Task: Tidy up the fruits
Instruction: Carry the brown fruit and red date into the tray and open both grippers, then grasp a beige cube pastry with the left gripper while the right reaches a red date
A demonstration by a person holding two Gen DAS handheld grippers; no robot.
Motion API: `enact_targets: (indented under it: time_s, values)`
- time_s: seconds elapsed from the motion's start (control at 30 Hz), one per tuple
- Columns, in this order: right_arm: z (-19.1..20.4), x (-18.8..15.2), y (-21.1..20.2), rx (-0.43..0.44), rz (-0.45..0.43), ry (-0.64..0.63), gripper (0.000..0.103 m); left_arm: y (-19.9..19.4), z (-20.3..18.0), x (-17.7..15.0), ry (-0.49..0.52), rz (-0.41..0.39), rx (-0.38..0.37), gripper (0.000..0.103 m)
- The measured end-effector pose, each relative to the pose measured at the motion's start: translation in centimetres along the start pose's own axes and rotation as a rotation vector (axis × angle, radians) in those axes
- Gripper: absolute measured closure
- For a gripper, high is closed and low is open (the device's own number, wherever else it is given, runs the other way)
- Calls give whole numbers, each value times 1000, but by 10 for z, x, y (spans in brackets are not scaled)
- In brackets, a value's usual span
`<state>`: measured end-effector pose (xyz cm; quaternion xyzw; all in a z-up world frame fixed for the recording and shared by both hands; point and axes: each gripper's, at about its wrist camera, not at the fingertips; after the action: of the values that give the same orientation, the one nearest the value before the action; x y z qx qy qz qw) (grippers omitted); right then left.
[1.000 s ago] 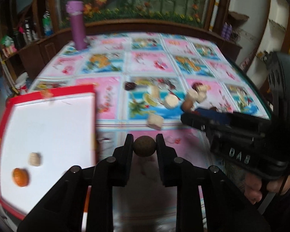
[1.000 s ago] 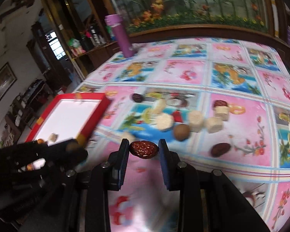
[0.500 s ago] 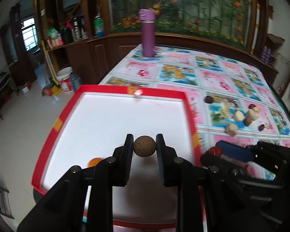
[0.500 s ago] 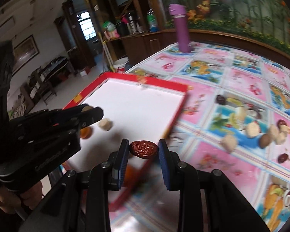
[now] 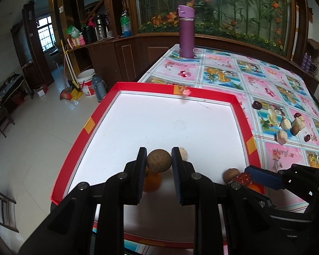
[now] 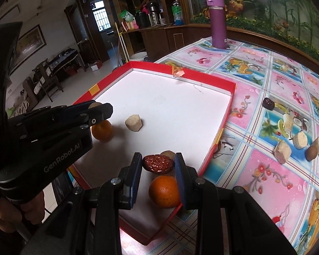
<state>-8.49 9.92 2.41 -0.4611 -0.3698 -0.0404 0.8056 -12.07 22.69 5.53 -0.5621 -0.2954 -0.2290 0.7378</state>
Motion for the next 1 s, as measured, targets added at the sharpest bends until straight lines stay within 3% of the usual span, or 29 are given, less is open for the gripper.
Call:
enact_targets:
  time_s: [0.47,0.67,0.77,0.9,1.0]
  values:
    - [3,0,2,-13,11,-7,73,12,1,-5,0,45,46,77]
    - [4,0,-4,-7,-3,-16,64,11,1,-4,-6,55,55,76]
    - [3,0,-9,1,-15,-16,64,11,2,-4,-10,57,70,67]
    - [-5,2,-15,2,-29,3,64,9,2,-3,-12,58,77,65]
    - [-14,4,-21,-6,-44,22,64,8,2,-3,-13,52,80,51]
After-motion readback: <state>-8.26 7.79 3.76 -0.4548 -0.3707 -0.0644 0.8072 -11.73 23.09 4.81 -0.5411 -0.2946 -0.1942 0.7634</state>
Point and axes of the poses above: each gripper's, at about its wrist camera, not at the fingertips, and y roughly the way its jaws point, z to its left, x to its top, and after that the axes turned 10 degrees about y, right-handed
